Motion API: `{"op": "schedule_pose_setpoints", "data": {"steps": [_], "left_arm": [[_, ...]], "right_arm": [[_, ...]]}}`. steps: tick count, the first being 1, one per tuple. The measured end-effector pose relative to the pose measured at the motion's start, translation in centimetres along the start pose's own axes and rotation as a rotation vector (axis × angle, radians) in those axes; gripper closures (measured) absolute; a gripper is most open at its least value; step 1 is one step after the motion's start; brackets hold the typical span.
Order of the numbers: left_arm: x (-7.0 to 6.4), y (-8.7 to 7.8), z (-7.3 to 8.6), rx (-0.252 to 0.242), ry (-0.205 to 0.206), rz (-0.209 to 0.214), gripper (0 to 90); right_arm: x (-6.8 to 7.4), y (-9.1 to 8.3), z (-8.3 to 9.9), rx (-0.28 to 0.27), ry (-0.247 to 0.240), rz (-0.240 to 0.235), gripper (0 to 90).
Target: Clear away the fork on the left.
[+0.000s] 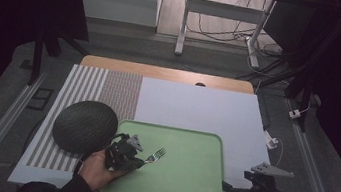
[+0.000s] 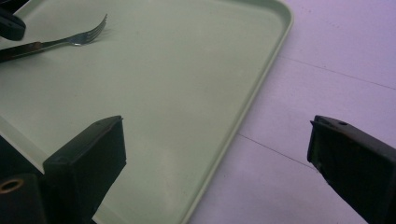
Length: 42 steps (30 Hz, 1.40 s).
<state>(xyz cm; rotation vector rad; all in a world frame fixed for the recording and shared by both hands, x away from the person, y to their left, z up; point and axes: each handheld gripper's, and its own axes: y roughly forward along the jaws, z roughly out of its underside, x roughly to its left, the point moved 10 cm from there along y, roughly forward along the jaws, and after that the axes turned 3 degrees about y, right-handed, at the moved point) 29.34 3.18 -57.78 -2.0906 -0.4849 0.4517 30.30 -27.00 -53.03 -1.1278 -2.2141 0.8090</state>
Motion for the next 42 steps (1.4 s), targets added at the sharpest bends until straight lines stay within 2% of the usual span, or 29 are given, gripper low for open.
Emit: {"op": "schedule_pose_setpoints", "data": {"steps": [3,4,7,9,13,23,42], "left_arm": [[-0.1,1.1,-0.1,0.030,0.003,-0.005,89.3],[0.1,1.3,0.0,0.053,0.017,-0.013,89.2],[0.9,1.6,0.4,0.083,0.003,-0.048,89.3],[1.2,1.6,0.6,0.083,-0.008,-0.047,89.3],[2.2,1.4,1.3,0.118,-0.026,-0.085,89.2],[5.0,0.1,2.8,0.113,-0.142,-0.116,89.2],[7.3,-1.1,4.3,0.130,-0.220,-0.151,89.1]], "right_arm": [[0.0,0.0,0.0,-0.002,-0.001,0.001,4.5],[0.0,0.0,0.0,-0.002,-0.001,0.000,4.5],[0.0,0.0,0.0,-0.003,-0.002,0.000,4.5],[0.0,-0.1,0.0,-0.005,-0.002,0.000,4.5],[0.0,-0.1,0.0,-0.004,-0.003,0.001,4.5],[0.0,0.0,0.0,-0.002,-0.001,0.002,4.5],[0.0,0.0,0.0,-0.002,-0.002,0.003,4.6]]}}
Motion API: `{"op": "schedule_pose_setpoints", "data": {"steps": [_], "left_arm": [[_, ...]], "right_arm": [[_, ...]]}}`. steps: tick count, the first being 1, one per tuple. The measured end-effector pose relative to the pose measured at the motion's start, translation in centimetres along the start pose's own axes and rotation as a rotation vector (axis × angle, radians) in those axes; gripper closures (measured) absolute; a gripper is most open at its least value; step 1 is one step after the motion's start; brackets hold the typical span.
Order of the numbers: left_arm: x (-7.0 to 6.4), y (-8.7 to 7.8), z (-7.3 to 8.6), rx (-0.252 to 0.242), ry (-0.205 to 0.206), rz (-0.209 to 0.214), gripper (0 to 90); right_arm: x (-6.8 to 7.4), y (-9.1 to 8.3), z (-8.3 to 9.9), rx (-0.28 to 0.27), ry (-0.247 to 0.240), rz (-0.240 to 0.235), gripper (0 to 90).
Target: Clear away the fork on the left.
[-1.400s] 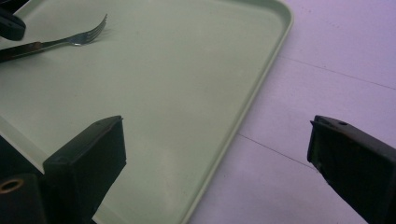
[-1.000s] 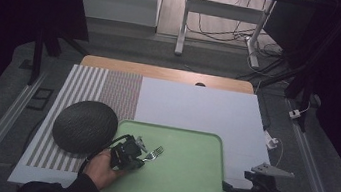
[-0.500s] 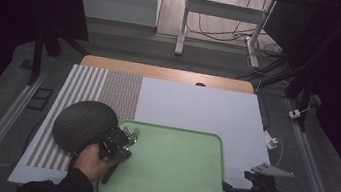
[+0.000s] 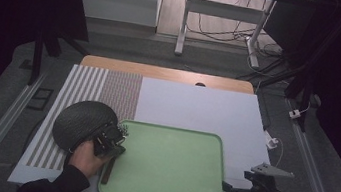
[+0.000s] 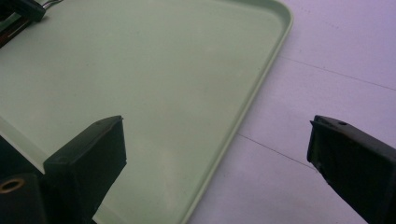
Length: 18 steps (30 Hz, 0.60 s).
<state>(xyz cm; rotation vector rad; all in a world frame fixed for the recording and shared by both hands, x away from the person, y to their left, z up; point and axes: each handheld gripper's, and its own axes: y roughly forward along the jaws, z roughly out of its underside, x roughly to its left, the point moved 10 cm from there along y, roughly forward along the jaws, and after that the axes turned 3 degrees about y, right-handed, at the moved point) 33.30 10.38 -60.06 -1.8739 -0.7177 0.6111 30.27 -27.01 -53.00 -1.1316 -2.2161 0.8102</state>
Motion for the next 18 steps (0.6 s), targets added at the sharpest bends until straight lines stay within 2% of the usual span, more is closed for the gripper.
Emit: {"op": "schedule_pose_setpoints", "data": {"steps": [5,9,18], "left_arm": [[0.1,0.0,0.0,-0.010,-0.006,0.006,87.8],[-0.4,0.0,-0.3,-0.023,0.008,0.042,79.5],[-0.5,-1.0,-1.1,-0.099,0.022,0.051,60.0]], "right_arm": [[0.0,0.0,0.0,0.000,0.001,-0.001,4.7],[0.0,0.0,0.0,0.000,0.001,-0.001,4.7],[0.0,0.0,0.0,-0.001,0.002,-0.004,4.7]]}}
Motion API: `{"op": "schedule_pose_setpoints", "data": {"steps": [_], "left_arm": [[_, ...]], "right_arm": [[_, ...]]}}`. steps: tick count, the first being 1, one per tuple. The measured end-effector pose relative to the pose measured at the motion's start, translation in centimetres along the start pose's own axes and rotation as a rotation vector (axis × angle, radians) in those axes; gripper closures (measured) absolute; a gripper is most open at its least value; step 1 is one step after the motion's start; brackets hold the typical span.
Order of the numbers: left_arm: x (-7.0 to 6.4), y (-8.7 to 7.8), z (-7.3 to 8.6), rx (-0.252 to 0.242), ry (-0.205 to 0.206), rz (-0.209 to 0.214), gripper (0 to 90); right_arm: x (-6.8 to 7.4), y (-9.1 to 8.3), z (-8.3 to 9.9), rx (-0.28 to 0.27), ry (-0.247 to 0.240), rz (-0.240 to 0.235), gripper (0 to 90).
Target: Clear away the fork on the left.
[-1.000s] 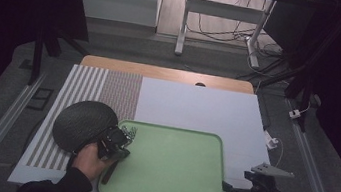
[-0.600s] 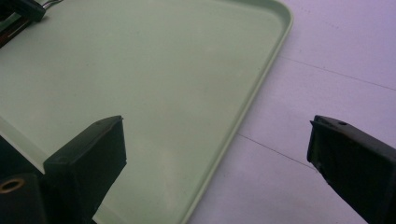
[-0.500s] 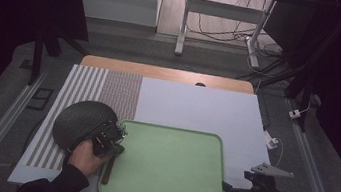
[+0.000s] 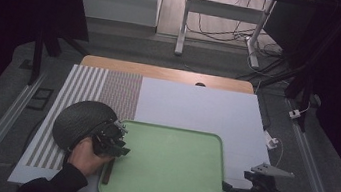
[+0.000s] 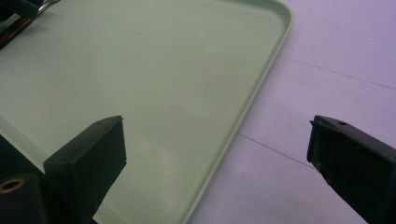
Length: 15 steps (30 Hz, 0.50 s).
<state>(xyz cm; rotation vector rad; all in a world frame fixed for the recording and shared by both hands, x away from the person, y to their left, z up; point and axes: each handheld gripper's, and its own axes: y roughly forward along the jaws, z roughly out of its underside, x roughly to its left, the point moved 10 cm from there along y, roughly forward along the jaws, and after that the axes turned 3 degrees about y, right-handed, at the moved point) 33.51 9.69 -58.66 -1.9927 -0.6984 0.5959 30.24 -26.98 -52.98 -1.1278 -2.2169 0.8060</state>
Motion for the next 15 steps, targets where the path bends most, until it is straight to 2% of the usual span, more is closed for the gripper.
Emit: {"op": "schedule_pose_setpoints", "data": {"steps": [7,15], "left_arm": [[-0.3,-1.1,-0.5,-0.053,0.011,0.028,46.1],[-0.3,-2.4,-0.8,-0.129,-0.004,0.048,29.6]], "right_arm": [[0.0,0.0,0.0,0.000,0.000,0.001,4.7],[0.0,0.0,0.0,0.000,0.000,0.000,4.7]]}}
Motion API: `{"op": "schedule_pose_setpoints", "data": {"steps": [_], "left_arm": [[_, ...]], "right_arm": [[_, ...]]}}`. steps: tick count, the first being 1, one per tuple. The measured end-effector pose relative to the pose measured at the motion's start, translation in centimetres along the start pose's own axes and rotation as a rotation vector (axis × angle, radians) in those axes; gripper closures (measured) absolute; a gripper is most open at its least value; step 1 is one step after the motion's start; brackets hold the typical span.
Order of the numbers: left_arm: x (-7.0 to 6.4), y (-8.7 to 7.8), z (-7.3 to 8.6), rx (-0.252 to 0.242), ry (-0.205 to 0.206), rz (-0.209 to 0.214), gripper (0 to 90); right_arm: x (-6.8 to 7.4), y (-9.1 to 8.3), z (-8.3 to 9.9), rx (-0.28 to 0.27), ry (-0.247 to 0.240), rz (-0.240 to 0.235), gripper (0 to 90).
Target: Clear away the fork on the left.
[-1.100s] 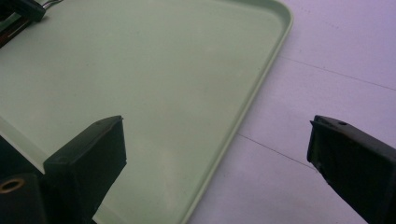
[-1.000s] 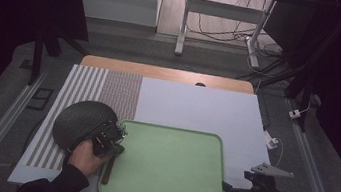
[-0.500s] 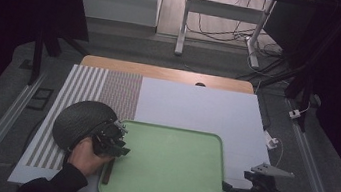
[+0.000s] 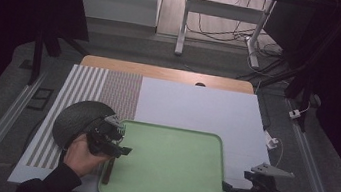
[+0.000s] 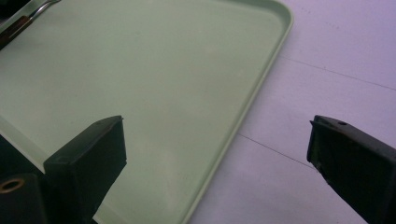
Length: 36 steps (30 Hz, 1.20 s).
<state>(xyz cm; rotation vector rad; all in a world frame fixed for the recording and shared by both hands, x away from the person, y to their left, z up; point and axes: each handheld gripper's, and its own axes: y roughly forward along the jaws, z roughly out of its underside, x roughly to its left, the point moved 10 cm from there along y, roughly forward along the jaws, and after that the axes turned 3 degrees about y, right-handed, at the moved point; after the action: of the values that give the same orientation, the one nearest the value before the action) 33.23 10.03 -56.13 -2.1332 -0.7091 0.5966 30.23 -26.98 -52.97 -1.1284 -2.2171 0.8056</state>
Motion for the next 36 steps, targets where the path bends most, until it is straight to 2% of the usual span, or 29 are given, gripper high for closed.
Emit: {"op": "schedule_pose_setpoints", "data": {"steps": [3,5,10,12,20,25,36], "left_arm": [[-0.1,-0.4,0.0,-0.023,-0.014,0.022,23.3],[-0.1,-0.7,0.0,-0.034,-0.016,0.021,18.7],[-0.3,-1.8,-0.1,-0.083,-0.019,0.030,14.2],[-0.4,-2.2,0.1,-0.087,-0.012,0.031,12.8],[-0.2,-3.5,1.2,-0.102,-0.021,-0.001,5.7],[-0.2,-4.6,1.8,-0.142,-0.014,-0.033,2.6],[-0.6,-6.3,3.8,-0.200,-0.027,-0.058,0.0]], "right_arm": [[0.0,0.0,0.0,0.000,0.001,0.001,4.7],[0.0,0.0,0.0,0.000,0.001,0.001,4.7],[0.0,0.0,0.0,0.003,-0.001,0.004,4.7],[0.0,0.1,0.0,0.003,-0.001,0.005,4.7],[0.0,0.0,0.0,0.005,0.002,0.007,4.7],[0.0,0.0,0.0,0.005,0.003,0.007,4.7],[0.0,0.0,0.0,0.002,0.006,0.003,4.6]]}}
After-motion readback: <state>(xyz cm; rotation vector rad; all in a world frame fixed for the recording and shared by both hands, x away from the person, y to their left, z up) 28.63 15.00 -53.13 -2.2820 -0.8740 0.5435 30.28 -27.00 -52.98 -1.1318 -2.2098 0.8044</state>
